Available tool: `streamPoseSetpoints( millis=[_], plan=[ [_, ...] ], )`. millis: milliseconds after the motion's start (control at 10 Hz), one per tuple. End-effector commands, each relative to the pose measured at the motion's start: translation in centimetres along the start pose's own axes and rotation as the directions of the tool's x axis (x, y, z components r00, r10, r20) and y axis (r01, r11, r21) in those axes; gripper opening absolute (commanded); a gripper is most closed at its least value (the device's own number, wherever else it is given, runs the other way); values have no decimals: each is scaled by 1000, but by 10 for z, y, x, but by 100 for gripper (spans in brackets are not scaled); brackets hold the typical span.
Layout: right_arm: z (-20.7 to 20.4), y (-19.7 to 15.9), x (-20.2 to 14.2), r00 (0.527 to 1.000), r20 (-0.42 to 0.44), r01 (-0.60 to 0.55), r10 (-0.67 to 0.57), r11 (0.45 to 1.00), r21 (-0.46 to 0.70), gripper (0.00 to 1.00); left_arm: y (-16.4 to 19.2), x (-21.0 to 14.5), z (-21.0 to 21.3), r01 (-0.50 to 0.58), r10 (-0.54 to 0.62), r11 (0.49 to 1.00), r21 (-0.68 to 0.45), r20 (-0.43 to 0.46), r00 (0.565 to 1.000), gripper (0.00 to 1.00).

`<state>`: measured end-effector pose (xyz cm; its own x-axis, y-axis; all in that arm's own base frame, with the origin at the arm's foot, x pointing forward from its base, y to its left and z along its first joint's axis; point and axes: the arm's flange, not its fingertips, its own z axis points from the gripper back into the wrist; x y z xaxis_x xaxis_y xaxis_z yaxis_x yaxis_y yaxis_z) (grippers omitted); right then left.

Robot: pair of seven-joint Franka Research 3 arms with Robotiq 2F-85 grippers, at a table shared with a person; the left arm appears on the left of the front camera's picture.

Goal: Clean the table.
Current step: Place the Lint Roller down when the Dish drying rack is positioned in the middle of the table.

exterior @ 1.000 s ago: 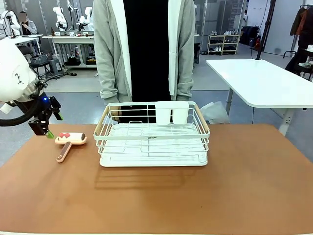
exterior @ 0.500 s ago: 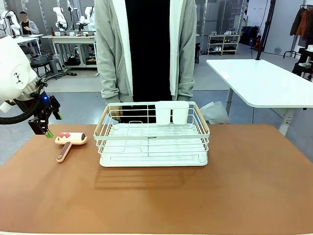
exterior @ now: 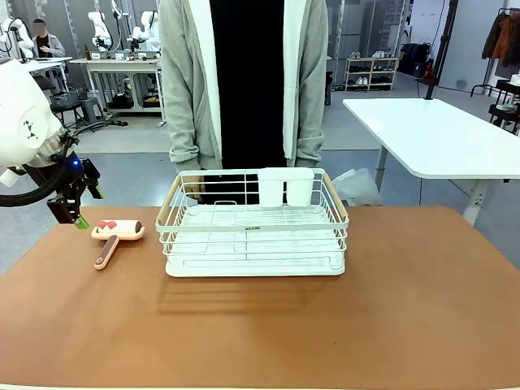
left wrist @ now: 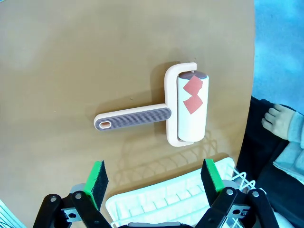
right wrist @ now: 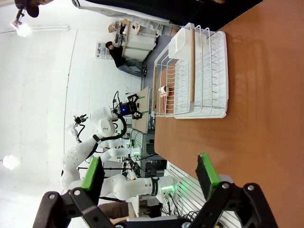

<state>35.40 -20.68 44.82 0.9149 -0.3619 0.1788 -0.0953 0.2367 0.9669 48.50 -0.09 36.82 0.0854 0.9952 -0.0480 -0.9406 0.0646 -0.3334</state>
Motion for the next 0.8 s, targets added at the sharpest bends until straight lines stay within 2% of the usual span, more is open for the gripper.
streamPoseSetpoints(
  millis=[0,700],
  plan=[
    [-1,4,-2,1000,5,9,-9,1000,17,100,0,2,1,3,-3,1000,-6,-2,1000,100],
    [-1,4,-2,1000,5,9,-9,1000,17,100,0,2,1,3,-3,1000,-6,-2,1000,100]
  ],
)
